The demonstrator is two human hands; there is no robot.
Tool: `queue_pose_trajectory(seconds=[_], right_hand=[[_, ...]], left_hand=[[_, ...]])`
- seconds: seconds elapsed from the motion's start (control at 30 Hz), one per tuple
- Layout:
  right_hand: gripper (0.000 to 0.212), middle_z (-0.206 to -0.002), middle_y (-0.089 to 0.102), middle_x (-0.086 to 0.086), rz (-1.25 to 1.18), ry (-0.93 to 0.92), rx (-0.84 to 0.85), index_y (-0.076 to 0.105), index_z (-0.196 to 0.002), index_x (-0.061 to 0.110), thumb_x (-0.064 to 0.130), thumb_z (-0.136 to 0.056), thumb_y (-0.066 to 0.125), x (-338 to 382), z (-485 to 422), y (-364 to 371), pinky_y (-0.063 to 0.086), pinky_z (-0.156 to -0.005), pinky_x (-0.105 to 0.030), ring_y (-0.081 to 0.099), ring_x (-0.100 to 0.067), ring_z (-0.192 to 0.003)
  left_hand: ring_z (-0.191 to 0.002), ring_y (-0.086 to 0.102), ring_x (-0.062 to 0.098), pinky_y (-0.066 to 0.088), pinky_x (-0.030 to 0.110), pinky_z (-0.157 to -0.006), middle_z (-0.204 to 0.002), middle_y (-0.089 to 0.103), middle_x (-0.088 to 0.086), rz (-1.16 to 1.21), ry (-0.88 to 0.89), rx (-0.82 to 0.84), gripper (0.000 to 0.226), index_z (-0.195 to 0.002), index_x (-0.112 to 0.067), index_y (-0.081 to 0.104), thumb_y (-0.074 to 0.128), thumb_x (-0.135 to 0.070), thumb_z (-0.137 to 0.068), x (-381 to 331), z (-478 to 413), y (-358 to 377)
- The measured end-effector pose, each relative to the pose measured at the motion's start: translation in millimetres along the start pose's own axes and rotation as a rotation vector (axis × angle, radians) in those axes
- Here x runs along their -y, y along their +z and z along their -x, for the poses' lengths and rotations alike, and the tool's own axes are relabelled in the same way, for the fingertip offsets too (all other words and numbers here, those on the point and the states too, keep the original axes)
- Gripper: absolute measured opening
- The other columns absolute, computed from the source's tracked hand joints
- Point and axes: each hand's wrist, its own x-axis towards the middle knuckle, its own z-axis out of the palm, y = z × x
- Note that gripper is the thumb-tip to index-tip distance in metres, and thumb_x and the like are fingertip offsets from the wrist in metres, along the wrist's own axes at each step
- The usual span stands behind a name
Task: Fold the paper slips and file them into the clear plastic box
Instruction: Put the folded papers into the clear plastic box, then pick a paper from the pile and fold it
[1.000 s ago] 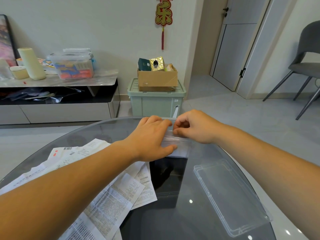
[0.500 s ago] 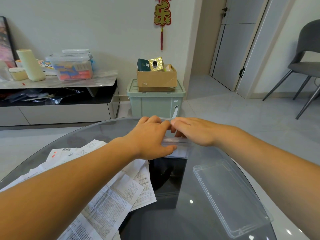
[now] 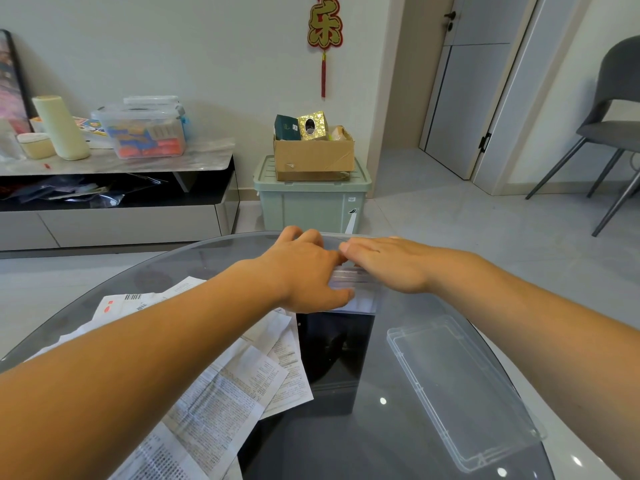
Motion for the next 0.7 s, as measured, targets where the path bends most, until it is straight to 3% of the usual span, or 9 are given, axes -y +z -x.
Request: queue_pose_trajectory(seconds=[0.17, 0.27, 0.43, 0.5, 0.57, 0.7], right_hand=[[0.039, -0.098, 0.057, 0.003, 0.072, -0.031, -0.047, 0.048, -0.091, 0.027, 0.042, -0.107, 0.016, -3.6, -1.8, 6.0, 0.039, -0.088, -0.034, 0.051, -0.013, -0.094], [0.046, -0.1, 0.059, 0.006, 0.086, -0.034, -0.05, 0.05, -0.094, 0.025, 0.049, -0.103, 0.012, -5.8, -4.1, 7.5, 0.039, -0.088, -0.035, 0.053, -0.013, -0.096], [0.047, -0.139, 0.054, 0.011, 0.03, -0.024, -0.063, 0.053, -0.12, 0.039, 0.053, -0.105, 0.011, -3.3, -0.4, 7.7, 0.031, -0.104, -0.029, 0.046, -0.012, -0.13], [0.051, -0.145, 0.051, 0.01, 0.006, -0.032, -0.096, 0.052, -0.134, 0.038, 0.053, -0.105, 0.012, -2.9, 0.7, 8.6, 0.032, -0.108, -0.031, 0.045, -0.013, -0.133], [0.051, -0.137, 0.058, 0.007, -0.047, -0.021, -0.146, 0.054, -0.13, 0.035, 0.055, -0.105, 0.014, -5.1, -0.1, 9.7, 0.039, -0.106, -0.035, 0.052, -0.015, -0.123], [0.042, -0.098, 0.065, 0.009, -0.048, -0.071, -0.27, 0.056, -0.109, 0.032, 0.052, -0.105, 0.02, -11.0, -2.5, 15.1, 0.05, -0.087, -0.042, 0.06, -0.013, -0.092]], left_hand=[[-0.126, 0.041, 0.017, 0.018, 0.043, -0.117, -0.118, 0.062, -0.003, -0.033, 0.009, -0.043, 0.066, -0.129, -0.027, 0.056, 0.037, -0.075, -0.089, 0.5, 3.0, 3.8], [-0.126, 0.042, 0.018, 0.021, 0.043, -0.116, -0.115, 0.063, -0.003, -0.047, 0.016, -0.046, 0.063, -0.128, -0.028, 0.057, 0.036, -0.074, -0.09, 0.0, 2.7, 3.5], [-0.127, 0.04, 0.02, 0.025, 0.041, -0.115, -0.12, 0.059, -0.003, -0.004, 0.019, -0.132, 0.066, -0.13, -0.026, 0.054, 0.041, -0.075, -0.088, 3.6, 2.8, 8.7], [-0.13, 0.037, 0.021, 0.025, 0.04, -0.115, -0.125, 0.056, -0.003, -0.026, 0.021, -0.206, 0.072, -0.135, -0.023, 0.051, 0.04, -0.076, -0.087, 5.7, 4.1, 14.2], [-0.132, 0.034, 0.022, 0.024, 0.04, -0.115, -0.13, 0.052, -0.003, -0.034, 0.025, -0.282, 0.078, -0.139, -0.022, 0.047, 0.042, -0.078, -0.084, 7.1, 5.8, 17.8], [-0.13, 0.036, 0.022, 0.026, 0.04, -0.112, -0.13, 0.051, -0.002, 0.047, 0.007, -0.385, 0.079, -0.136, -0.022, 0.048, 0.048, -0.077, -0.081, 7.6, 10.0, 16.5]])
